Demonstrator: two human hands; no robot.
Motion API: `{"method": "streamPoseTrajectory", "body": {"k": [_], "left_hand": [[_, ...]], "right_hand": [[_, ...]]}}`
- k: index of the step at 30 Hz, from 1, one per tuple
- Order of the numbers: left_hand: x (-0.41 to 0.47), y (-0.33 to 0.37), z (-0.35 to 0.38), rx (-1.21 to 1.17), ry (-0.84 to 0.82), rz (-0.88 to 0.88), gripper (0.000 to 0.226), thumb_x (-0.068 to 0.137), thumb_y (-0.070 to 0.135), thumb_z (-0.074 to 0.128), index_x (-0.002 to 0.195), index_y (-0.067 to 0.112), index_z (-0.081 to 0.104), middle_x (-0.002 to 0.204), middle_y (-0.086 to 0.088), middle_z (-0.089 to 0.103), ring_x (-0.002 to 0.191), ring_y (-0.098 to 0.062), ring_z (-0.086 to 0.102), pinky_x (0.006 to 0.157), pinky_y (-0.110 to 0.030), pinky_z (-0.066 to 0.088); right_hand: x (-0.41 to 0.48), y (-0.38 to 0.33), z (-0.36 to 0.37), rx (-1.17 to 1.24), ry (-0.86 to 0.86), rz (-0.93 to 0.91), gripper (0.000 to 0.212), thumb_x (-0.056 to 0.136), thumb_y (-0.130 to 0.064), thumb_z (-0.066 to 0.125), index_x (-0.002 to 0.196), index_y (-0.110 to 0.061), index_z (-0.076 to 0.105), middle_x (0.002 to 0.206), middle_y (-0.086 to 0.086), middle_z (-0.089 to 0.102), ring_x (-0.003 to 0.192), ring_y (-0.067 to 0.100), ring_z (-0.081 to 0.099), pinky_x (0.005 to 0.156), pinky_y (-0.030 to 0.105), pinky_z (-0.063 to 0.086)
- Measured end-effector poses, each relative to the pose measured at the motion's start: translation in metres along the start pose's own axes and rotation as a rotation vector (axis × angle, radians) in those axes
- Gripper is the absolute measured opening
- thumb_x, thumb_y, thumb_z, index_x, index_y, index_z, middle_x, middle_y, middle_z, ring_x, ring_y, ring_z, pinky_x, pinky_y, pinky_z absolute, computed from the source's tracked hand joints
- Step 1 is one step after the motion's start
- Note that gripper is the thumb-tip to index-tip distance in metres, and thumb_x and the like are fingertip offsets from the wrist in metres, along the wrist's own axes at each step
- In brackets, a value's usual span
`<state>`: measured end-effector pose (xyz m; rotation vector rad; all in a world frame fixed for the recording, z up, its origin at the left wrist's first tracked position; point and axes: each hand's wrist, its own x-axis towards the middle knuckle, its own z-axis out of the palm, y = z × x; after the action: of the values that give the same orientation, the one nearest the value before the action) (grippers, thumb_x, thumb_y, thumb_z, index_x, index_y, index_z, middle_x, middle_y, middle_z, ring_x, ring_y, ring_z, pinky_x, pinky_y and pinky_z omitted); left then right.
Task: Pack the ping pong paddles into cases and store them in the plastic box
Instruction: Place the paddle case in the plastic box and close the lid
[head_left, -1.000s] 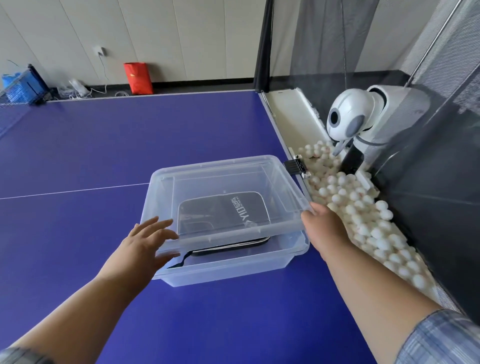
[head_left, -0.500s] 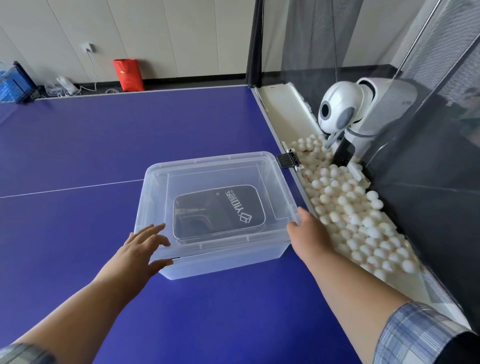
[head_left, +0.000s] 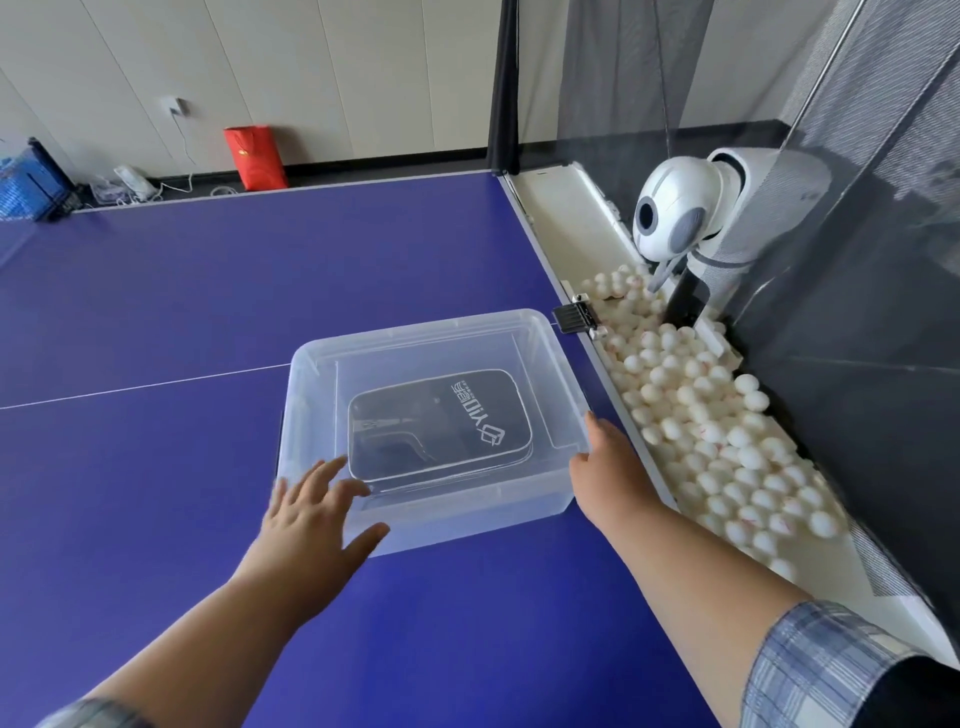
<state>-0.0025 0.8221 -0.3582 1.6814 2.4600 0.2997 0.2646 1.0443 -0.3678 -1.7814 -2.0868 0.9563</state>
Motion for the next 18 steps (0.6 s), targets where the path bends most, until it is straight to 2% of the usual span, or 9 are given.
{"method": "streamPoseTrajectory", "body": {"k": [1, 3, 5, 8, 11, 13, 15, 17, 18], "left_hand": [[0.006, 0.014, 0.002, 0.012, 0.020, 0.031, 0.046, 0.091, 0.058, 0.056, 0.128, 0.032, 0.056, 0.159, -0.001, 0.032, 0.150, -0.023, 0.022, 0.123, -0.046, 0.005], [0.021, 0.043, 0.007, 0.022, 0.018, 0.101, 0.049, 0.094, 0.056, 0.051, 0.135, 0.030, 0.053, 0.160, -0.001, 0.031, 0.151, -0.023, 0.017, 0.123, -0.044, 0.003], [0.040, 0.073, 0.012, 0.037, -0.059, 0.161, 0.055, 0.097, 0.057, 0.043, 0.146, 0.032, 0.042, 0.164, 0.000, 0.023, 0.153, -0.022, 0.009, 0.122, -0.042, 0.000], [0.072, 0.112, 0.021, 0.069, -0.168, 0.234, 0.059, 0.101, 0.055, 0.034, 0.155, 0.034, 0.023, 0.167, 0.002, 0.011, 0.153, -0.020, -0.001, 0.123, -0.042, 0.001], [0.108, 0.148, 0.026, 0.096, -0.235, 0.277, 0.057, 0.104, 0.048, 0.030, 0.157, 0.030, 0.017, 0.168, 0.000, 0.006, 0.153, -0.022, -0.002, 0.124, -0.043, 0.003], [0.132, 0.172, 0.029, 0.094, -0.264, 0.291, 0.058, 0.105, 0.044, 0.029, 0.158, 0.029, 0.013, 0.168, -0.001, 0.003, 0.153, -0.024, -0.002, 0.124, -0.045, 0.005], [0.151, 0.193, 0.035, 0.090, -0.283, 0.277, 0.059, 0.105, 0.046, 0.027, 0.158, 0.032, 0.007, 0.168, 0.001, -0.001, 0.153, -0.024, -0.004, 0.122, -0.050, 0.003], [0.160, 0.208, 0.044, 0.122, -0.291, 0.248, 0.060, 0.103, 0.051, 0.024, 0.157, 0.038, 0.001, 0.168, 0.004, -0.003, 0.153, -0.026, -0.008, 0.119, -0.058, -0.002], [0.160, 0.212, 0.049, 0.152, -0.287, 0.241, 0.059, 0.102, 0.053, 0.020, 0.155, 0.042, -0.003, 0.168, 0.005, -0.004, 0.153, -0.028, -0.010, 0.117, -0.062, -0.003]], "right_hand": [[0.001, -0.002, 0.001, -0.049, -0.002, -0.021, 0.064, 0.098, -0.014, 0.040, 0.159, -0.021, 0.023, 0.167, 0.000, 0.017, 0.141, 0.026, 0.040, 0.099, 0.038, 0.048], [0.005, -0.008, 0.001, -0.095, -0.015, -0.049, 0.065, 0.098, -0.020, 0.044, 0.159, -0.016, 0.021, 0.169, 0.003, 0.011, 0.150, 0.025, 0.027, 0.111, 0.040, 0.035], [0.008, -0.011, 0.002, -0.094, -0.045, -0.065, 0.065, 0.099, -0.025, 0.046, 0.158, -0.013, 0.021, 0.169, 0.004, 0.011, 0.151, 0.025, 0.025, 0.114, 0.040, 0.032], [0.010, -0.011, 0.001, -0.083, -0.012, -0.097, 0.060, 0.100, -0.027, 0.045, 0.156, -0.012, 0.029, 0.166, 0.005, 0.021, 0.147, 0.024, 0.032, 0.113, 0.039, 0.035], [0.009, -0.006, 0.000, -0.025, 0.062, -0.159, 0.053, 0.101, -0.025, 0.047, 0.151, -0.011, 0.041, 0.160, 0.005, 0.036, 0.143, 0.022, 0.040, 0.111, 0.038, 0.040], [0.014, 0.000, -0.003, 0.048, 0.120, -0.201, 0.045, 0.100, -0.023, 0.050, 0.143, -0.013, 0.053, 0.148, 0.004, 0.052, 0.135, 0.020, 0.050, 0.106, 0.034, 0.046], [0.023, 0.006, -0.007, 0.170, 0.165, -0.164, 0.034, 0.100, -0.025, 0.050, 0.130, -0.019, 0.065, 0.130, -0.002, 0.065, 0.119, 0.017, 0.062, 0.088, 0.024, 0.049], [0.036, 0.012, -0.011, 0.336, 0.183, -0.070, 0.028, 0.099, -0.030, 0.050, 0.119, -0.024, 0.069, 0.113, -0.008, 0.070, 0.107, 0.014, 0.065, 0.072, 0.014, 0.044], [0.045, 0.015, -0.012, 0.418, 0.175, -0.020, 0.028, 0.098, -0.030, 0.051, 0.119, -0.025, 0.068, 0.111, -0.010, 0.069, 0.108, 0.013, 0.065, 0.071, 0.012, 0.041]]}}
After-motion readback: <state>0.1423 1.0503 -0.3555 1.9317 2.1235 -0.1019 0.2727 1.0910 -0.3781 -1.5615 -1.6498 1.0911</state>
